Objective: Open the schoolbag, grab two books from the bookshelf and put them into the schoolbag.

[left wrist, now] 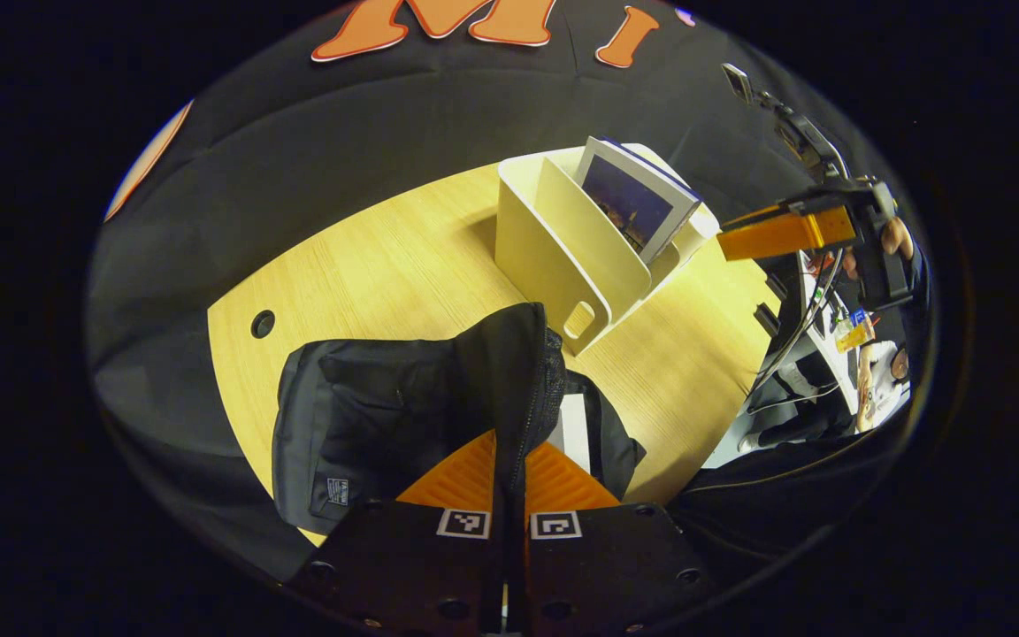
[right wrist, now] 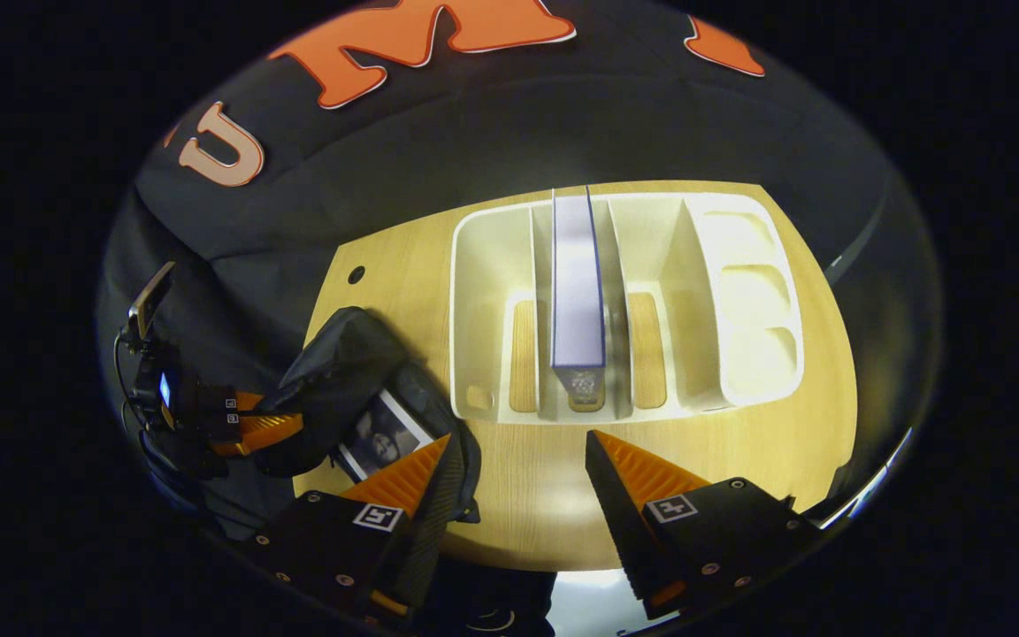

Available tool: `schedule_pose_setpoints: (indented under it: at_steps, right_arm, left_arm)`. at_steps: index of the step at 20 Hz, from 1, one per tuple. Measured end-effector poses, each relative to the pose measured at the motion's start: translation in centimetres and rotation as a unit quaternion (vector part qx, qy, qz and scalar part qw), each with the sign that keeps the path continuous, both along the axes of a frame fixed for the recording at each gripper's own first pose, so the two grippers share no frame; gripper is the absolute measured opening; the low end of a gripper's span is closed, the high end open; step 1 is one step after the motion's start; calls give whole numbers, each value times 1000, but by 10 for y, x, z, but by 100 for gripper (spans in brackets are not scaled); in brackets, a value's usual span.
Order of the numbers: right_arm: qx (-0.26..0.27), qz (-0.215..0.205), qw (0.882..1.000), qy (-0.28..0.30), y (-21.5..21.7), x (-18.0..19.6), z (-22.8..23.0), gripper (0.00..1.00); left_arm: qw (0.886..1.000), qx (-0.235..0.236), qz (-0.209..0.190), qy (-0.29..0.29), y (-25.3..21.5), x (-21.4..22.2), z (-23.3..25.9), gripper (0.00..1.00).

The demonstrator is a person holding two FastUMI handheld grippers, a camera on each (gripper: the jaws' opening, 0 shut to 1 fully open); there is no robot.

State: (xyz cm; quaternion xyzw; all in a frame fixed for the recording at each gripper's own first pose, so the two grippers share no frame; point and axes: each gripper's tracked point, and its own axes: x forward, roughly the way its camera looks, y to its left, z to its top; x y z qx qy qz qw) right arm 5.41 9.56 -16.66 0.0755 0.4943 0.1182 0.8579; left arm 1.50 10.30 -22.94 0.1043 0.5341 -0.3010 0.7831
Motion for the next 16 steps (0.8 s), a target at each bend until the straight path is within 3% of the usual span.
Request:
schedule_pose_setpoints:
  at_steps: [6,14,15,16]
  right_arm:
    - [-36,16,999,4,-13,40,11,85]
    - [-44,8,998,40,-22,92,-1,85]
    - [-46,7,998,45,-24,99,-6,72]
    - [-45,4,998,52,-23,105,-10,85]
  left_arm:
    - [1000,5,9,4,0,2,-4,3]
    - [1000,17,21,8,2,7,-8,3]
    - [1000,19,23,9,2,7,-9,3]
    - [999,21,25,9,2,8,-10,3]
